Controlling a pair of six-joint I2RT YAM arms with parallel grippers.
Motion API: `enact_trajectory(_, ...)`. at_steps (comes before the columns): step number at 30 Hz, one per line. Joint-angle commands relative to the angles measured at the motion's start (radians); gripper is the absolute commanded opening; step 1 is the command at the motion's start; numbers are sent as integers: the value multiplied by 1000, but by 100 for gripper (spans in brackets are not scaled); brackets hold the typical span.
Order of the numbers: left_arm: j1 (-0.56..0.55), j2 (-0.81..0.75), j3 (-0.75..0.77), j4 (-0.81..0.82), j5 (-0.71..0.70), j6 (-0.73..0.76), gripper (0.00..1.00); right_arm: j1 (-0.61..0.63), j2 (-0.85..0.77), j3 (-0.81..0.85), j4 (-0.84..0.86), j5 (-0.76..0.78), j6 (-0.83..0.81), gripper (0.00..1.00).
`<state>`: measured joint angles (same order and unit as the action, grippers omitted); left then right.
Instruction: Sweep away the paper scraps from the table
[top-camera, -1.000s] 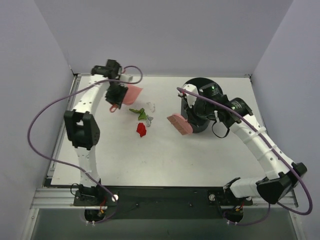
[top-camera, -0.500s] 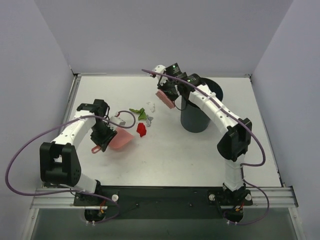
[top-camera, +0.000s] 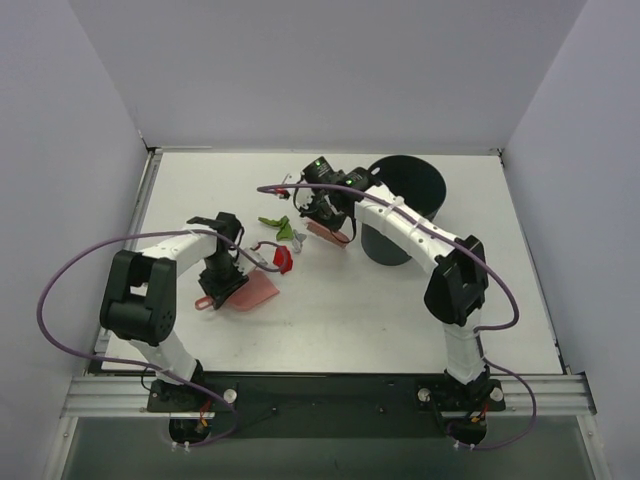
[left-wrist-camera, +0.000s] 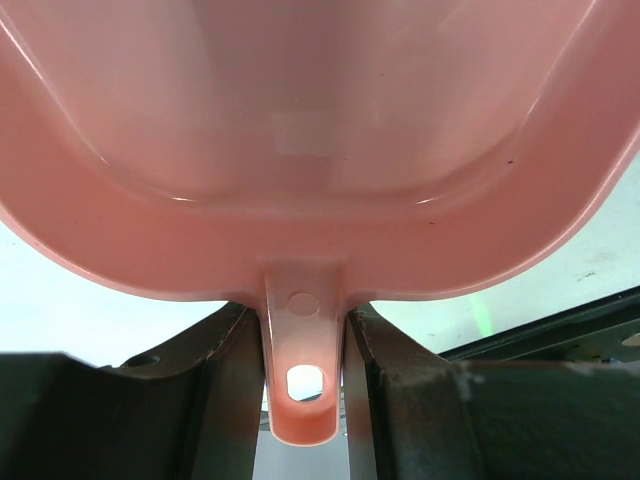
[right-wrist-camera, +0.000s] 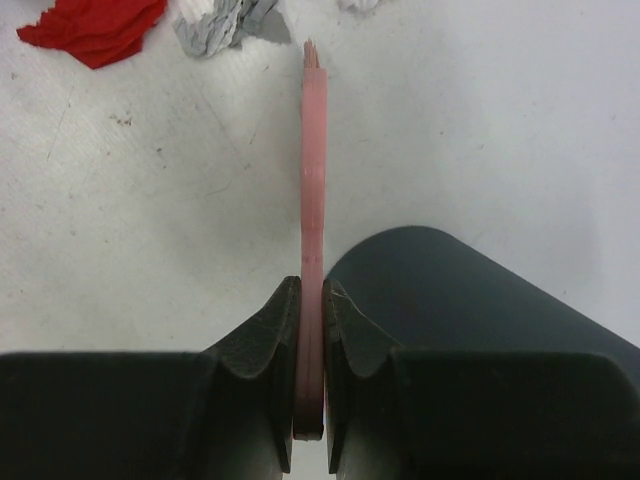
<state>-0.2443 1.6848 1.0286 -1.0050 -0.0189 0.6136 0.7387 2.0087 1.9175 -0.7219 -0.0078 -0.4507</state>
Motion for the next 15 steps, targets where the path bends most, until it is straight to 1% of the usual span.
enact_trajectory(1, -32, 7, -12, 39, -9, 5, 0, 50, -99, -61, -36, 35, -16, 0)
enact_trajectory(4, -52, 3, -27, 45, -26, 9, 0, 88, -134, -83, -34, 26, -16, 0)
enact_trajectory(7, -52, -10, -38, 49, -32, 20, 0, 128, -133, -58, -34, 22, 6, 0)
enact_trajectory(11, -52, -31, -70, 46, -36, 54, 0, 154, -90, -25, -34, 19, 40, 0)
enact_trajectory(15, -49, -46, -90, -1, -33, 104, 0, 148, -39, 11, -34, 35, 50, 0)
